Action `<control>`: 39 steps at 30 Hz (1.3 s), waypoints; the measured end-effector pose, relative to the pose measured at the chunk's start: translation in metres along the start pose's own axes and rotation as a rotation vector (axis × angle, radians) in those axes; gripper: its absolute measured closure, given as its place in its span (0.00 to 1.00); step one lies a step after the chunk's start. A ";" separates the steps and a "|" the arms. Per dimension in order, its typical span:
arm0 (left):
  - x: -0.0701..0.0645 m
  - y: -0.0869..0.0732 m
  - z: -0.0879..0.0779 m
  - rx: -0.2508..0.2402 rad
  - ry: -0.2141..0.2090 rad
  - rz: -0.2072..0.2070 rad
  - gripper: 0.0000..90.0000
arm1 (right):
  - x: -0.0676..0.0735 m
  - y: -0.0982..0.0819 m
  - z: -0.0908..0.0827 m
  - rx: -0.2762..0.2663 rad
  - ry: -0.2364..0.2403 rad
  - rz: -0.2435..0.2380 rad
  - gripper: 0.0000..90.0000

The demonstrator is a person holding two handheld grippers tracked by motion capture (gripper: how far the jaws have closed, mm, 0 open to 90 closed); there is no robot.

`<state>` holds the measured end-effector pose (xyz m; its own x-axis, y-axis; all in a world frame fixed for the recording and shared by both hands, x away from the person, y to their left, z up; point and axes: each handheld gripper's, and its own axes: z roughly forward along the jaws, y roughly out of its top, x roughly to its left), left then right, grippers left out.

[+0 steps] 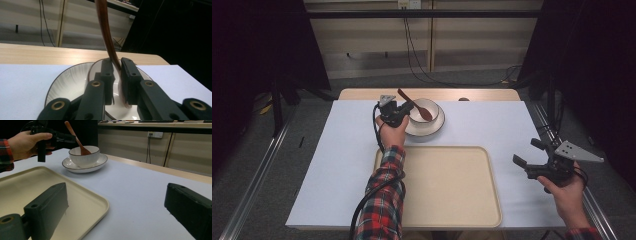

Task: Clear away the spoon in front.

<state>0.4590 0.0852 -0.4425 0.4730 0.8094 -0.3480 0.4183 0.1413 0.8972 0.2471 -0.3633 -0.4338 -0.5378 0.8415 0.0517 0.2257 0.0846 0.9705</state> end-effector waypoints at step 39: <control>-0.002 0.028 -0.022 -0.044 -0.071 -0.080 0.95 | 0.002 -0.001 0.003 0.000 0.009 -0.004 0.05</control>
<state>0.4525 0.1002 -0.4111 0.4939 0.7520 -0.4365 0.4235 0.2303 0.8761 0.2479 -0.3602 -0.4348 -0.5456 0.8365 0.0501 0.2238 0.0879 0.9707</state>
